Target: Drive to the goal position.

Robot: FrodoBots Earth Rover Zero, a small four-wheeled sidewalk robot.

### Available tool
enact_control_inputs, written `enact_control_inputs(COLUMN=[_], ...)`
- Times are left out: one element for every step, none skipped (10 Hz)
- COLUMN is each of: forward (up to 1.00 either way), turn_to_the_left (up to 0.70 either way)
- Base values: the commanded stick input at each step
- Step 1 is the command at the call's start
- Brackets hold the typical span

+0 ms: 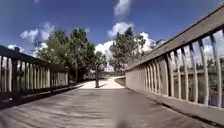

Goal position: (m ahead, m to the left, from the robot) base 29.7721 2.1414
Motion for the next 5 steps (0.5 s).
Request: enact_control_inputs(forward=[0.7, 0.7, 0.7, 0.7, 0.7], turn_to_the_left=[0.0, 0.0, 0.0, 0.0, 0.0])
